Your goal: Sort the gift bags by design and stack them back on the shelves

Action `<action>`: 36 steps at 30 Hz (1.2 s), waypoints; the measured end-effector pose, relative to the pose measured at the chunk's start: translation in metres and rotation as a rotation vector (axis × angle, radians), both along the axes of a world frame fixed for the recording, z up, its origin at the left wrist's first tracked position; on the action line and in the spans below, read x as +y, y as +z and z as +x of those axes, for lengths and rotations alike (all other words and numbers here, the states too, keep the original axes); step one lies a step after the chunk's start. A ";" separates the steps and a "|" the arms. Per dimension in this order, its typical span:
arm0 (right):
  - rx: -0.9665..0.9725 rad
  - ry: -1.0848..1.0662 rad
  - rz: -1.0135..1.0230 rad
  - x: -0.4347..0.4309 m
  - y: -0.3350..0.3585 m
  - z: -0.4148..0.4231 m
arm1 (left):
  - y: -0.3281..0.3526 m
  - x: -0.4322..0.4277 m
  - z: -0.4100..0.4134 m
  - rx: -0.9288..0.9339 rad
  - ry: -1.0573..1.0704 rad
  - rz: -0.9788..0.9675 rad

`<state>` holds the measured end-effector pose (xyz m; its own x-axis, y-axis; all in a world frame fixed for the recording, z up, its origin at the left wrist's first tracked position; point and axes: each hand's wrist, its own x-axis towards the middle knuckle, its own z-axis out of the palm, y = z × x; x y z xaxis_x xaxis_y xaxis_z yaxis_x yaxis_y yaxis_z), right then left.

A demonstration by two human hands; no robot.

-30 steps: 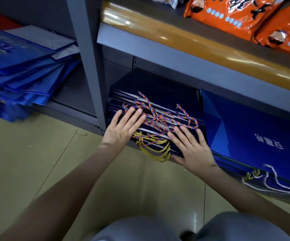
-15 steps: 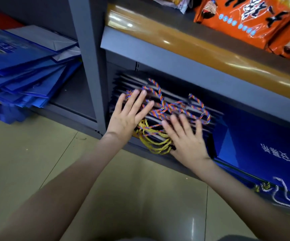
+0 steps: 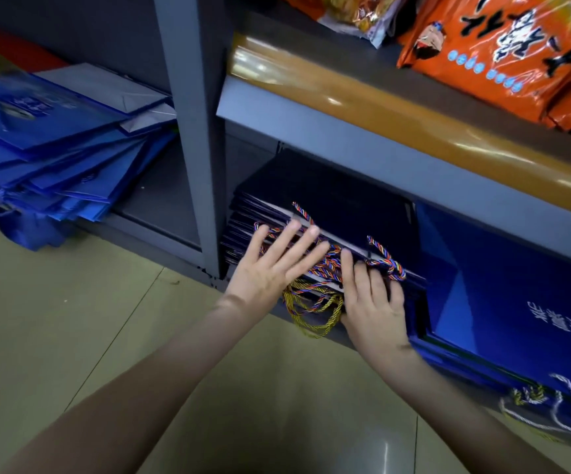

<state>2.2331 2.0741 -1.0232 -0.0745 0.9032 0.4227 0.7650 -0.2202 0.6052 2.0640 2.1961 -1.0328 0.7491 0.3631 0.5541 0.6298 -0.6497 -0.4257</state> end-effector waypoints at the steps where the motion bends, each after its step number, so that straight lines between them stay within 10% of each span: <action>1: -0.015 0.002 0.011 0.001 -0.002 0.000 | 0.004 -0.001 0.003 0.035 0.010 -0.026; 14: 0.046 0.066 0.038 0.027 0.051 0.026 | 0.061 0.033 0.027 0.035 -0.087 -0.092; 22: -0.012 0.125 -0.137 -0.013 -0.016 0.009 | -0.017 -0.021 0.011 0.024 0.122 -0.232; 31: 0.701 0.412 -0.037 -0.025 0.060 0.019 | 0.038 -0.026 -0.016 -0.170 -0.240 -0.536; 36: 1.022 0.110 -0.044 -0.008 0.070 0.045 | 0.036 -0.026 -0.008 -0.275 -0.286 -0.445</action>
<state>2.2778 2.0664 -0.9533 0.2195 0.9292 0.2975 0.9337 -0.1116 -0.3403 2.0563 2.1706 -0.9970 0.7019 0.4096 0.5827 0.4517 -0.8885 0.0806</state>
